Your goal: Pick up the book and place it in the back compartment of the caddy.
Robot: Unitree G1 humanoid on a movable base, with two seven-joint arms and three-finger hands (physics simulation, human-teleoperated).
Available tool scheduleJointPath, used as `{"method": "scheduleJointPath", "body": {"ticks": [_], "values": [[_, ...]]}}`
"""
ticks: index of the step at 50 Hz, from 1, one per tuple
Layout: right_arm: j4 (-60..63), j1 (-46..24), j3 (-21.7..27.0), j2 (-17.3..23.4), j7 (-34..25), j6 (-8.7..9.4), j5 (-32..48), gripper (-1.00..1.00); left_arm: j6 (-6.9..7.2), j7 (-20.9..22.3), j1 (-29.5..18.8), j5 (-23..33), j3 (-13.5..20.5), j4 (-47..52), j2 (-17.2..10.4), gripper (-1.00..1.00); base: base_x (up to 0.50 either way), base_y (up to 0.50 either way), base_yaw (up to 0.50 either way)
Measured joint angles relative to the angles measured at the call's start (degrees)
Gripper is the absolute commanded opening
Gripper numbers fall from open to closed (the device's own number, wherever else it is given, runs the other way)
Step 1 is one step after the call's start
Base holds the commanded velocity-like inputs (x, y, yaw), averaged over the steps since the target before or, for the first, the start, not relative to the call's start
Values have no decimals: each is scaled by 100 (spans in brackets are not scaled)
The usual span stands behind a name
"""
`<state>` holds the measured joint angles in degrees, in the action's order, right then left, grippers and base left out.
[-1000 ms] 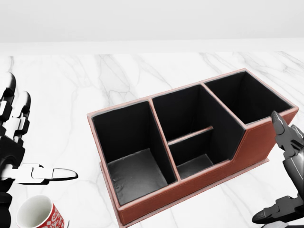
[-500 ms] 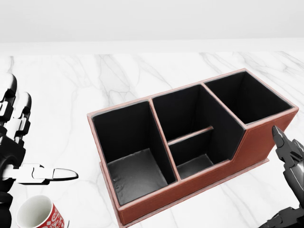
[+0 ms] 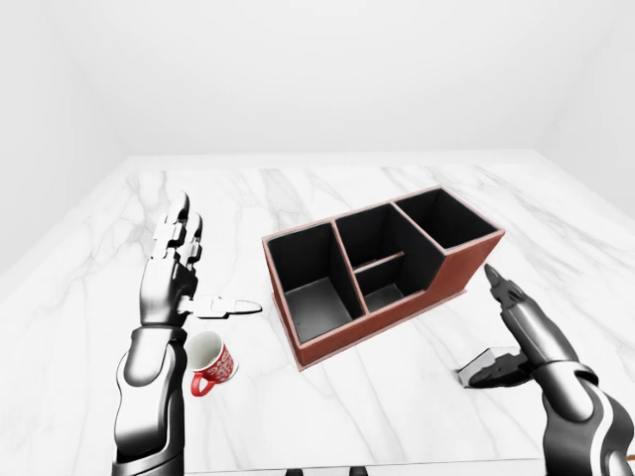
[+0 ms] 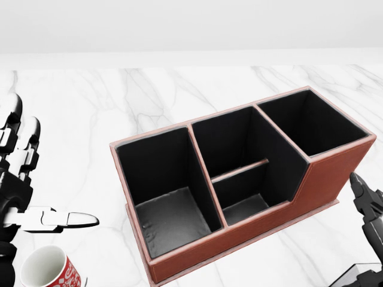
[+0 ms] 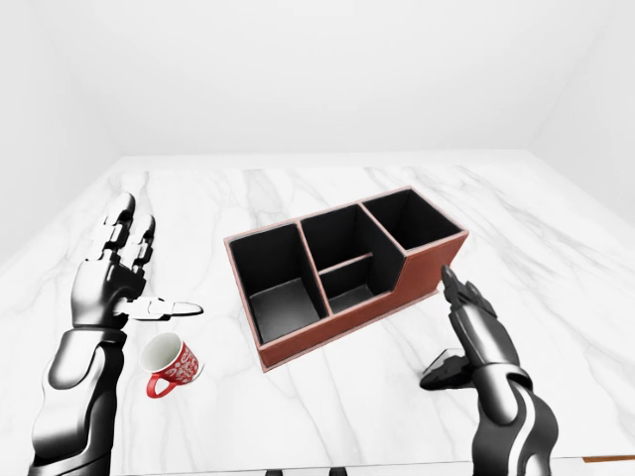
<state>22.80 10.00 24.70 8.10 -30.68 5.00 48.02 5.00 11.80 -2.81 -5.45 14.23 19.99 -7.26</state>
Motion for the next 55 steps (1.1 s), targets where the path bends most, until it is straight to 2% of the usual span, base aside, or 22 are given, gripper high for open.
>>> {"method": "scheduleJointPath", "body": {"ticks": [13,39,55], "values": [[-292,28,97,71,155,-5,-13,100,0,3,12,11,-10,23,7,98,0,0,0],[-723,18,241,183,383,-185,-61,100,0,10,16,32,-22,15,17,98,0,0,0],[-926,-23,260,253,501,-213,-85,100,0,10,15,37,-26,-8,17,98,0,0,0]]}}
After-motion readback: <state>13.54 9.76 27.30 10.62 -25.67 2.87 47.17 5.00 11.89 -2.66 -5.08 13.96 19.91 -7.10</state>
